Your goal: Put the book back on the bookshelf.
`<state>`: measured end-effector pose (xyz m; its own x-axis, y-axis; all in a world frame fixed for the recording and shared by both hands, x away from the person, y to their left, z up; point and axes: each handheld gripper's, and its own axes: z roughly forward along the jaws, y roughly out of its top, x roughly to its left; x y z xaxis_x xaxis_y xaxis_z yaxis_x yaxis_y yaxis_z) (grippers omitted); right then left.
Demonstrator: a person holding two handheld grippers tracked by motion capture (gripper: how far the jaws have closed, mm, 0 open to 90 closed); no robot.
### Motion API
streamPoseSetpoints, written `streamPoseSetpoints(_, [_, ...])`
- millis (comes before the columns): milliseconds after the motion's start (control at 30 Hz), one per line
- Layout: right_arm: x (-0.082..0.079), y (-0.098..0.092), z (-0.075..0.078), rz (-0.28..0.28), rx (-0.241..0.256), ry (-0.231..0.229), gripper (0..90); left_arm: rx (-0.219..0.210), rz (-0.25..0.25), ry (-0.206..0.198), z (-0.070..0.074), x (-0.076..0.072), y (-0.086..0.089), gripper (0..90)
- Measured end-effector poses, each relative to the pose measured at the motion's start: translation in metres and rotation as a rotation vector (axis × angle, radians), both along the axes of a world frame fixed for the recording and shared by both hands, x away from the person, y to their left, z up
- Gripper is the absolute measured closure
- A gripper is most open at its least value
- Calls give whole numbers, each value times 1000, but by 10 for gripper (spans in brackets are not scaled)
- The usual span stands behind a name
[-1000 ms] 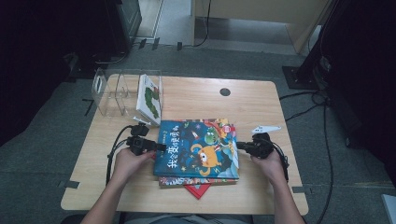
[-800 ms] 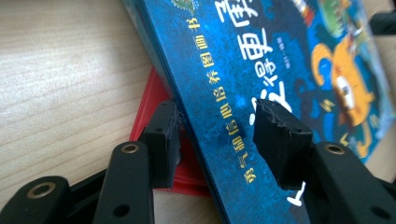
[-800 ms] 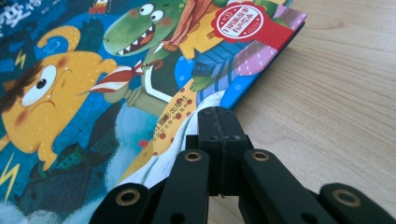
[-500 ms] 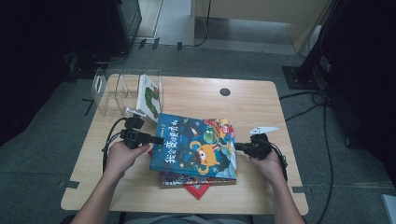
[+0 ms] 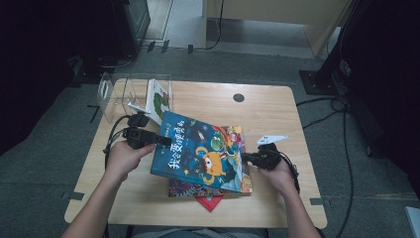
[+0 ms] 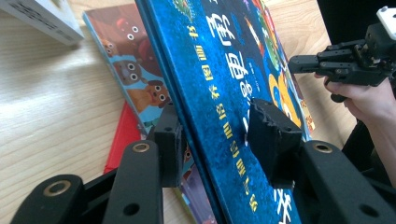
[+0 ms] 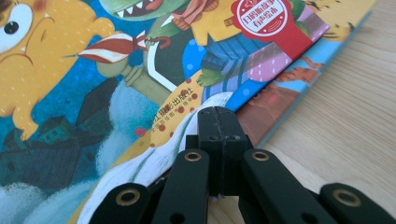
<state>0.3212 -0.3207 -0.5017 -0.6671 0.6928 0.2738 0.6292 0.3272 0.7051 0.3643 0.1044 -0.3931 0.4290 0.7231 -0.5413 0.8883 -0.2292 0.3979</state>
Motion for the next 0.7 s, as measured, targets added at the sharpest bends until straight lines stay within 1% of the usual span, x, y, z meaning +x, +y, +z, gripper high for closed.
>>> streamPoseSetpoints(100, [0, 6, 0, 16, -6, -10, 900, 4, -3, 3, 10, 2, 2, 604])
streamPoseSetpoints(167, [0, 10, 0, 23, -7, -18, 900, 6, -5, 11, 17, 3, 2, 613])
streamPoseSetpoints(200, [0, 12, -1, 31, -6, -25, 900, 8, -4, 21, 19, 4, 3, 618])
streamPoseSetpoints(300, [0, 18, -1, 45, -5, -36, 900, 15, -2, 21, 31, 5, 4, 636])
streamPoseSetpoints(400, [-2, 25, -2, 67, -18, -64, 900, 25, -5, 19, 40, 7, 5, 648])
streamPoseSetpoints(500, [-1, 33, -2, 84, -18, -83, 900, 53, -15, 14, 51, 9, 2, 651])
streamPoseSetpoints(567, [-1, 36, -3, 87, -17, -83, 900, 65, -28, 10, 59, 9, 1, 650])
streamPoseSetpoints(633, [-1, 40, -4, 97, -14, -96, 900, 68, -34, -2, 65, 9, -1, 656])
streamPoseSetpoints(700, [-1, 46, -4, 108, -19, -109, 900, 63, -40, -3, 72, 10, -3, 669])
